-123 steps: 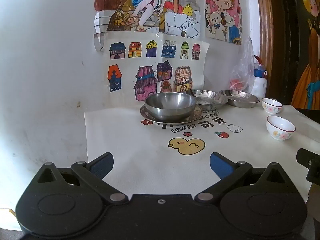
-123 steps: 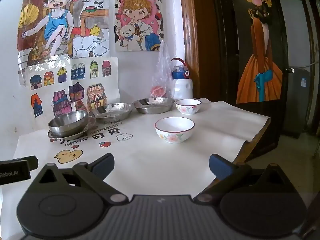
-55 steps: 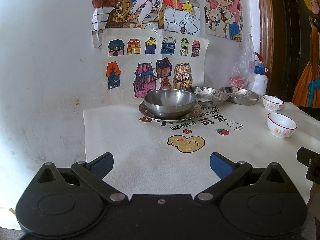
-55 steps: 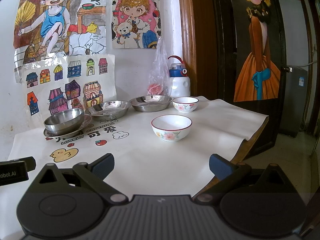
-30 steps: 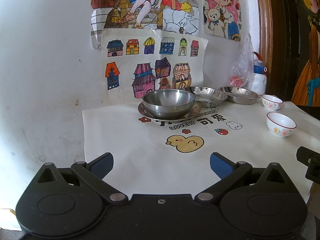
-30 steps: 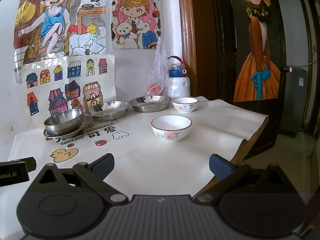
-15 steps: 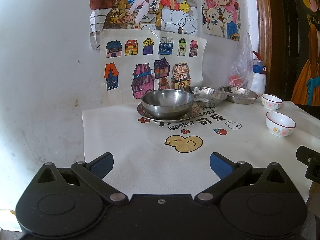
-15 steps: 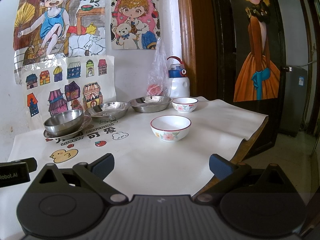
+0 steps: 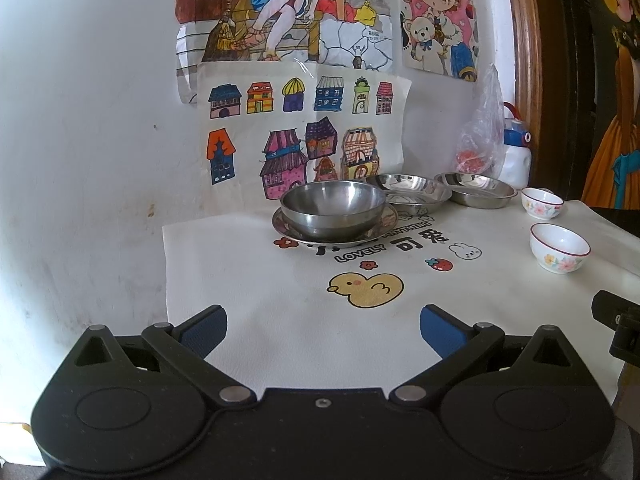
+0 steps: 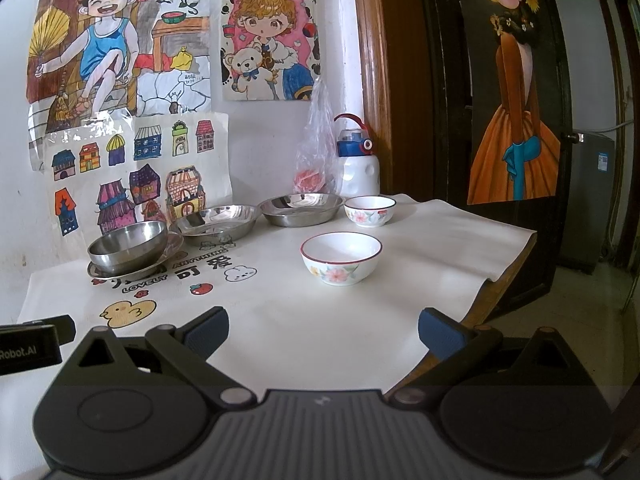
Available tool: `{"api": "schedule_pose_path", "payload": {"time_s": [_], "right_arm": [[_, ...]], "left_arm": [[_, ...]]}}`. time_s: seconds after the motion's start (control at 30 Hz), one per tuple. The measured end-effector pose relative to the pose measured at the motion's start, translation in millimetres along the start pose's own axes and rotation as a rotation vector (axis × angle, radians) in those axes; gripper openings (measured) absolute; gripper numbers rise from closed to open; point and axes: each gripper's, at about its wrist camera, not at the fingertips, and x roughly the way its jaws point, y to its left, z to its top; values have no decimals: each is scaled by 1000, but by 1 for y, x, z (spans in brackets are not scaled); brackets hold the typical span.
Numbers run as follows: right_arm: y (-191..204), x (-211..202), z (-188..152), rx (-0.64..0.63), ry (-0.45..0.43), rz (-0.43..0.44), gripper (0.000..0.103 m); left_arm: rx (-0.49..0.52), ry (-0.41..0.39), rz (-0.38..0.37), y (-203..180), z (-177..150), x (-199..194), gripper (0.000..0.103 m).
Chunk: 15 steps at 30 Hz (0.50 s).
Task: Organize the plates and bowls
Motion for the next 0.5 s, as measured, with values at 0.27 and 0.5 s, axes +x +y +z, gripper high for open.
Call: {"api": "schedule_pose_path", "payload": {"time_s": [0.27,0.5], "right_arm": [[0,1,0,0,1,0,103],[-3,5,7,-6,-6,-2,103]], "left_arm": [[3,0,2,-1,0,0,102],[29,-17,8,-4,11,3,102]]}}
